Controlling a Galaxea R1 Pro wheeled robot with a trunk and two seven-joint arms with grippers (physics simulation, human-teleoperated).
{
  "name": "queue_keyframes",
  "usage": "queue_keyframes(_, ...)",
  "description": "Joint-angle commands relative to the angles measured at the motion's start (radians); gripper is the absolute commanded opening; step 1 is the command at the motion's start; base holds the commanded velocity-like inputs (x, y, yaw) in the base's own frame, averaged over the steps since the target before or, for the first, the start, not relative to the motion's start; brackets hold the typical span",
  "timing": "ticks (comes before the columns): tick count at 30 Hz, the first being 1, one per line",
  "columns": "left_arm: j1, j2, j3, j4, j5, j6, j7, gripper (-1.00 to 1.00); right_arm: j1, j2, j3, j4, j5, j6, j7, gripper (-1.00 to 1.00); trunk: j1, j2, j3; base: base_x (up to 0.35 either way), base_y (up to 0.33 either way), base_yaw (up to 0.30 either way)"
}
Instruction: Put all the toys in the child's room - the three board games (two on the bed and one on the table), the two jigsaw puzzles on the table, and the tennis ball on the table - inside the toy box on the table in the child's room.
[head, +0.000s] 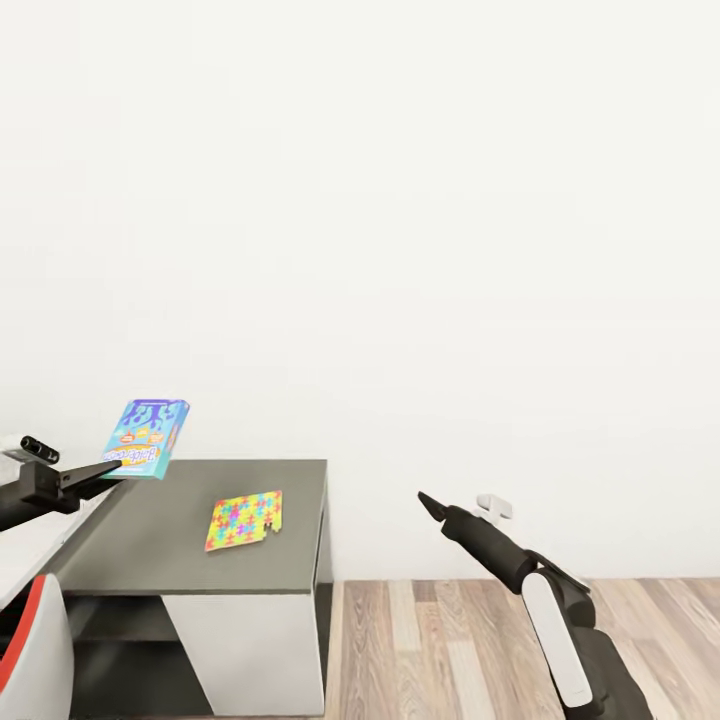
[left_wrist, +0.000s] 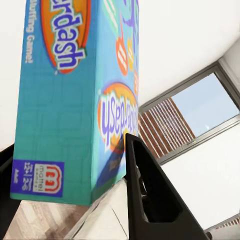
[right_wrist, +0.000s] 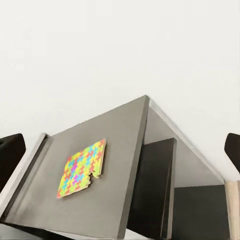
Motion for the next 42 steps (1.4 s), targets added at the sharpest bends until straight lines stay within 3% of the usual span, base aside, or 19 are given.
queue_keyframes(1, -0.001, 0.000, -0.001, 0.000, 0.003, 0.003, -0.004, -1.00, -0.001, 0.002, -0.004, -0.001, -0.004, 0.009, 0.003, 1.00, 0.001, -0.001, -0.001, 0.193, 0.011, 0.285)
queue_keyframes(4, -0.001, 0.000, -0.001, 0.000, 0.003, -0.004, -0.004, -1.00, -0.001, 0.003, -0.001, -0.001, -0.004, 0.011, 0.002, 1.00, 0.001, -0.001, -0.001, 0.171, 0.005, 0.289)
queue_keyframes(8, -0.001, -0.001, -0.001, 0.000, 0.003, -0.007, -0.004, -1.00, -0.004, -0.007, 0.057, -0.002, -0.002, 0.019, 0.001, 1.00, 0.001, -0.001, -0.002, 0.146, 0.001, 0.290)
queue_keyframes(11, -0.001, -0.002, -0.001, 0.000, 0.003, -0.007, -0.004, -1.00, -0.018, -0.009, 0.071, -0.003, -0.001, 0.073, -0.017, 1.00, 0.001, -0.001, -0.004, 0.128, 0.000, 0.264)
queue_keyframes(13, -0.001, -0.003, -0.001, -0.001, 0.003, -0.007, -0.004, -1.00, -0.060, -0.009, 0.076, 0.004, 0.006, 0.152, -0.095, 1.00, 0.001, -0.001, -0.006, 0.124, 0.000, 0.239)
queue_keyframes(16, -0.001, -0.005, -0.001, -0.001, 0.003, -0.007, -0.004, -1.00, -0.121, -0.009, 0.080, 0.025, 0.029, 0.210, -0.243, 1.00, 0.001, -0.001, -0.010, 0.123, 0.000, 0.219)
queue_keyframes(20, -0.001, -0.007, -0.002, -0.001, 0.003, -0.008, -0.004, -1.00, -0.139, -0.008, 0.087, 0.020, 0.040, 0.293, -0.298, 1.00, 0.001, -0.001, -0.014, 0.122, 0.000, 0.210)
queue_keyframes(25, -0.001, -0.007, -0.002, -0.001, 0.003, -0.007, -0.004, -1.00, -0.142, -0.009, 0.107, 0.009, 0.042, 0.318, -0.304, 1.00, 0.001, -0.001, -0.020, 0.122, 0.000, 0.208)
queue_keyframes(32, -0.001, -0.008, -0.003, -0.001, 0.003, -0.007, -0.004, -1.00, -0.140, -0.008, 0.182, -0.016, 0.044, 0.315, -0.310, 1.00, 0.001, -0.001, -0.028, 0.064, 0.024, 0.208)
queue_keyframes(42, -0.001, -0.013, -0.004, -0.002, 0.003, -0.008, -0.004, -1.00, -0.139, -0.009, 0.187, -0.019, 0.044, 0.309, -0.311, 1.00, 0.001, -0.001, -0.040, 0.109, 0.068, 0.209)
